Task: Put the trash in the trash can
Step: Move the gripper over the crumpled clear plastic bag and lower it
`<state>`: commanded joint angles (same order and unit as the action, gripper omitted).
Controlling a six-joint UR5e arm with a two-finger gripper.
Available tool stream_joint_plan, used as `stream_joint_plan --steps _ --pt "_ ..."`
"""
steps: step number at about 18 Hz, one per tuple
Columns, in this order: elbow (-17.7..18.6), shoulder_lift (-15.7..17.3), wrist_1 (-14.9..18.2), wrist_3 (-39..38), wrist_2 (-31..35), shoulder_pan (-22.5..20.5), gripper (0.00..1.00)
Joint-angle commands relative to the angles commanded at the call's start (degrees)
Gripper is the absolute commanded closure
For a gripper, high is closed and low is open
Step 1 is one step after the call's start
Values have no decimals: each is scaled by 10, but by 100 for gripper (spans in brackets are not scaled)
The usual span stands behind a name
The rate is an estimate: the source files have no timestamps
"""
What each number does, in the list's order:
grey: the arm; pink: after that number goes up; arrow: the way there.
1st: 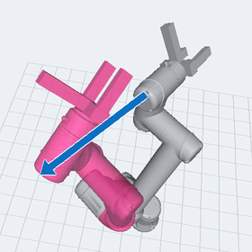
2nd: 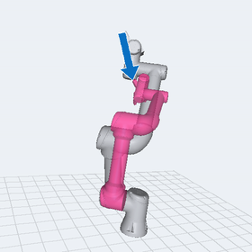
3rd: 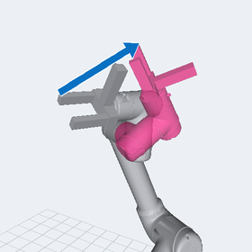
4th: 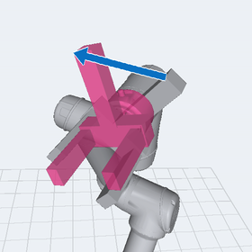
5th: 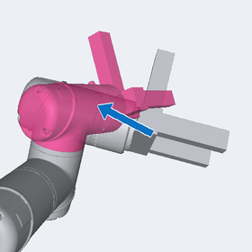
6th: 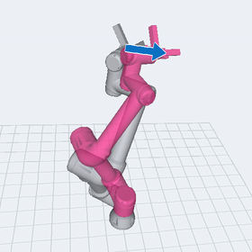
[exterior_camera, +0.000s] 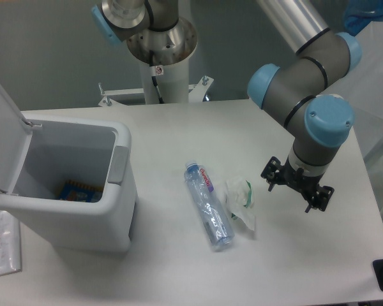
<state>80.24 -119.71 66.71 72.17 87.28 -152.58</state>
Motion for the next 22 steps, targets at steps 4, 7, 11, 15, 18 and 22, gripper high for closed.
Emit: stream_joint_plan --steps 4,7,11,15,18,22 --pt "2 -2 -2 -41 -3 3 0" --pt "1 -5 -5 -127 -7 4 0" --pt "13 -7 -7 -152 -32 14 0" --pt "22 -3 -25 -224 -30 31 0" --pt "58 4 -93 -309 -31 40 0" --pt "96 11 -110 -345 -32 60 0"
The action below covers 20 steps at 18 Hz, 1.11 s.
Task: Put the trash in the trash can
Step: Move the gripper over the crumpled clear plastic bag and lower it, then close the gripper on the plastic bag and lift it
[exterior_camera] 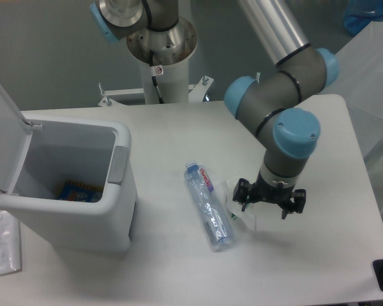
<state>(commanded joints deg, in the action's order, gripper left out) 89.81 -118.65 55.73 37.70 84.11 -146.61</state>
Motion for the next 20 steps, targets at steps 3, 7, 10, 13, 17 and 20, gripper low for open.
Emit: stream_joint_plan --steps 3,7,10,13,17,20 --pt "41 15 -54 1 4 10 0" --pt "54 -2 -60 -6 10 10 0" --pt "49 -2 -59 -28 19 9 0" --pt "50 -3 -56 -21 17 7 19" --pt "56 2 -48 -16 12 -1 81" --pt "51 7 -12 18 12 -3 100"
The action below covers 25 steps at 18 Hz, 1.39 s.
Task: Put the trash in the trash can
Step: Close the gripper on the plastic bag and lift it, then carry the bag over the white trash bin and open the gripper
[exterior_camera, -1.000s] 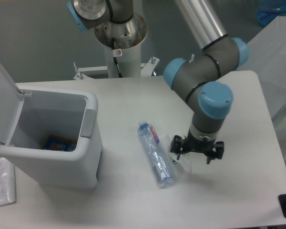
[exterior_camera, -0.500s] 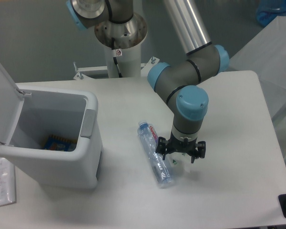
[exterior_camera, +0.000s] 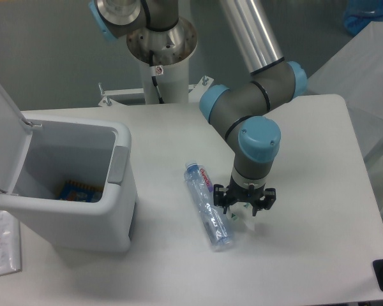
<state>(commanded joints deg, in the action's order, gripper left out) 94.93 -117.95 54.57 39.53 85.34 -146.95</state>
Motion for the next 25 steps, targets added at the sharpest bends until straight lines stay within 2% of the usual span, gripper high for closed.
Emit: stream_joint_plan --steps 2,6,9,15,21,25 --pt "-2 8 19 29 0 -12 100" --pt "-16 14 21 33 -9 -16 100" --pt "-42 22 22 33 -38 -20 100" --pt "-85 56 20 4 -160 -32 100" --pt "-115 112 15 -73 -256 -19 100" --pt "-127 161 14 -118 -294 12 100"
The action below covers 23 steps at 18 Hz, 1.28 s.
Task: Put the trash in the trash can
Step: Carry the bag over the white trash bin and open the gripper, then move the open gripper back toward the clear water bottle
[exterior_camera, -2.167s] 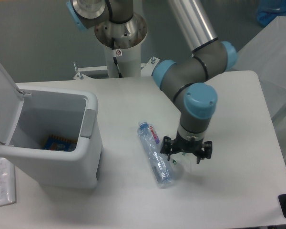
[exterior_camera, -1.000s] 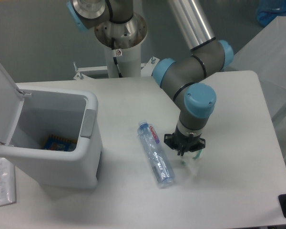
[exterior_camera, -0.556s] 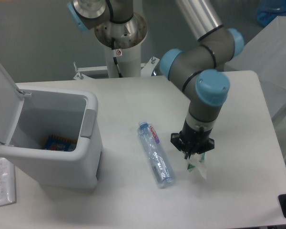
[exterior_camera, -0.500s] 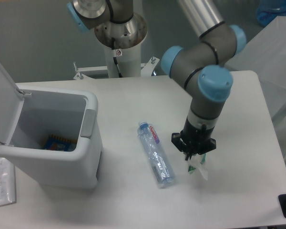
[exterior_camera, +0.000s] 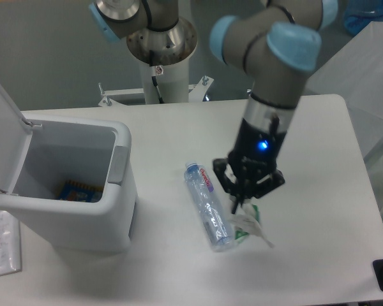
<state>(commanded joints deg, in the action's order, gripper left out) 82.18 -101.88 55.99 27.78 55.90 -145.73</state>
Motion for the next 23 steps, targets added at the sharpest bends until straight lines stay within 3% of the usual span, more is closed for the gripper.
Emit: stream_joint_plan --steps 8,13,14,17,23 --pt "13 84 1 -47 -13 90 100" --pt "42 101 1 -57 -13 146 95" --pt "49 103 0 -57 -12 152 88" --pt "64 104 0 -51 -11 163 0" --pt "74 106 -1 -50 -7 163 0"
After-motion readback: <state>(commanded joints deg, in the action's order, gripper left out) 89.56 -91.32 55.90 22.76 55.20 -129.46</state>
